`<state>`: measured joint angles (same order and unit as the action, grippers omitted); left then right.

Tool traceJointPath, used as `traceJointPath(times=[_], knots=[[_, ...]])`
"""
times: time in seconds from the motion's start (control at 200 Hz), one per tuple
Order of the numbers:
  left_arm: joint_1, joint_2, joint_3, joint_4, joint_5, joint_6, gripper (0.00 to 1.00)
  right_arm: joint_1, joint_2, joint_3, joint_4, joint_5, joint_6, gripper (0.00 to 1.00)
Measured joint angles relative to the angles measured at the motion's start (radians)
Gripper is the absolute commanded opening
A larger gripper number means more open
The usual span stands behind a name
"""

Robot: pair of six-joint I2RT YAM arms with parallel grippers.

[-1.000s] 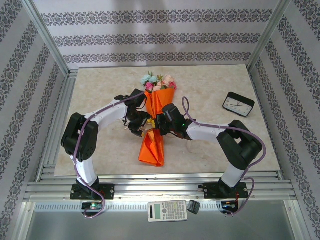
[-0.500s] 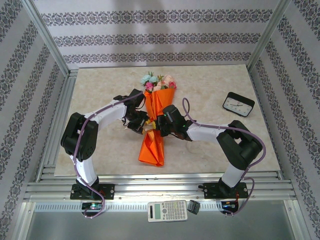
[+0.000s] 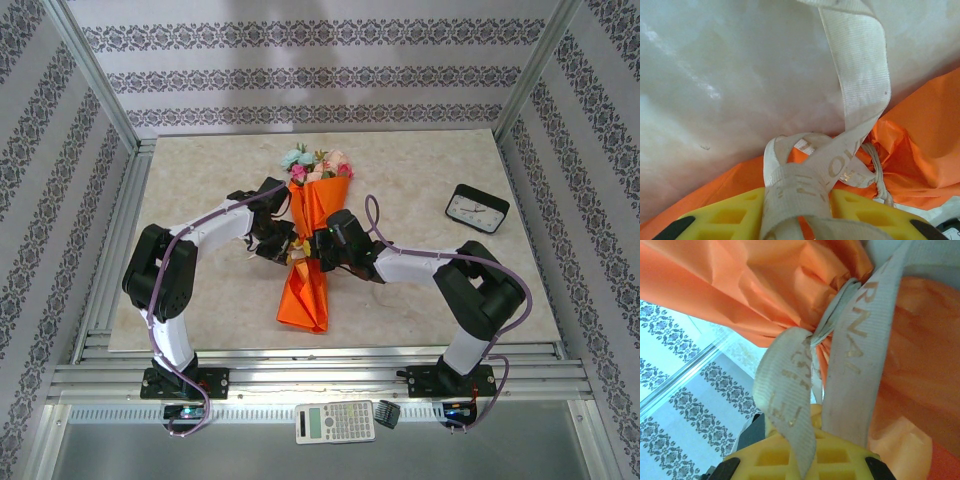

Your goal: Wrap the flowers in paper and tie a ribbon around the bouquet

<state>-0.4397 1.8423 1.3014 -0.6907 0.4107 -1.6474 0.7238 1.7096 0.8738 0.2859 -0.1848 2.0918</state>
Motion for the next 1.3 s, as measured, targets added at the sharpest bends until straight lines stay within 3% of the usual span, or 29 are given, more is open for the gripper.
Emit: traceJointPath(times=[0.32,0.445,0.944,1.299], knots=[[0.016,0.027,0.0,0.004,-0.001,-0.002,0.24,0.0,-0.024,-0.015,0.013,0.0,0.0,0.0],[0.016,0.047,0.001,0.006,-0.001,-0.003,0.1,0.0,-0.024,-0.021,0.019,0.0,0.0,0.0],[0.016,0.056,0.001,0.051,-0.033,-0.014,0.0,-0.001,-0.026,-0.055,0.094,-0.009,0.0,0.0],[0.016,0.032,-0.002,0.099,-0.088,-0.032,0.0,-0.002,-0.026,-0.061,0.158,-0.008,0.0,0.0]])
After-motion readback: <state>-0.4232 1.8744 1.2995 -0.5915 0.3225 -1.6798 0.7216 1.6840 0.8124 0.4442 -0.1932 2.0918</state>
